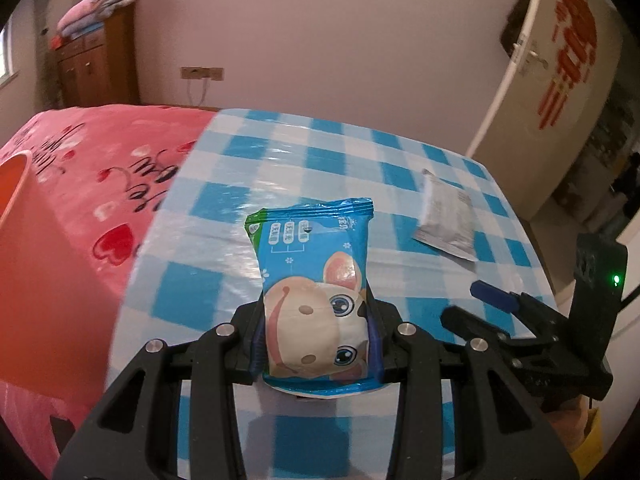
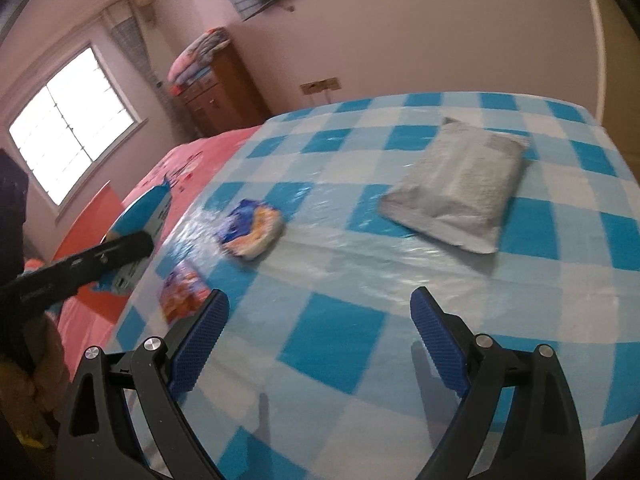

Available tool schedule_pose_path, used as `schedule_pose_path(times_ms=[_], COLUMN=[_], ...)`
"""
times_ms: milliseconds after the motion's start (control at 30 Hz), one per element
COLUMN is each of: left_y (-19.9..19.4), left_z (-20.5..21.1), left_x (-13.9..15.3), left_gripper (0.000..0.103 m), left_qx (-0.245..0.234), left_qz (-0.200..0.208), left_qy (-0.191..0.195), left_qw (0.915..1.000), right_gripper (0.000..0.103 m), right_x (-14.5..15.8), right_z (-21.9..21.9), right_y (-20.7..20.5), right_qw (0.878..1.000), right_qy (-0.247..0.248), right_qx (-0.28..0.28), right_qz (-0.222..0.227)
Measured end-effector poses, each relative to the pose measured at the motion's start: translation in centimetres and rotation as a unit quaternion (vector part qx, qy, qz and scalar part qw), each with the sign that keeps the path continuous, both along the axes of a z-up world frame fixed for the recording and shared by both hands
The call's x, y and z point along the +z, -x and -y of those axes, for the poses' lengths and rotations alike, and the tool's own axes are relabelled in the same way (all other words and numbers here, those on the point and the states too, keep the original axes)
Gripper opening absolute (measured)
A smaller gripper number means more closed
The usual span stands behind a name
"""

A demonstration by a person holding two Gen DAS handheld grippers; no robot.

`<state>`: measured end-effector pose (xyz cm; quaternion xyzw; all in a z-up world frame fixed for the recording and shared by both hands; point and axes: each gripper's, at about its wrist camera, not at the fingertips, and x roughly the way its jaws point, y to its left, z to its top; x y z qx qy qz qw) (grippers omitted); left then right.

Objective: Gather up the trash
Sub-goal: 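Lift the blue cartoon snack pack with the left tool toward the bucket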

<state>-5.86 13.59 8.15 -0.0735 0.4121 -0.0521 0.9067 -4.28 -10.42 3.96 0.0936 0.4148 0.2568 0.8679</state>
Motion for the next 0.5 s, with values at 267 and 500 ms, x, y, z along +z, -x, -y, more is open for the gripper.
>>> schedule_pose_path(times_ms=[267,500], left_y=[1.4,2.2], left_z=[-3.3,-4.6], left_x=[0.1,0.0], left_gripper=[0.04,0.04], left_qx=[0.025,0.029], left_qz=[0.005,0.007], left_qy=[0.007,0.014], left_qw=[0.9997,0.9994], right_gripper=[0.091,0.091], right_x=[0.4,0.7], right_z=[-4.8,-9.4], right_y=[0.9,1.6], right_qw=[0.998,0.992], right_qy=[0.014,0.031], right_qx=[0.059,0.12], right_qz=[0.008,0.019])
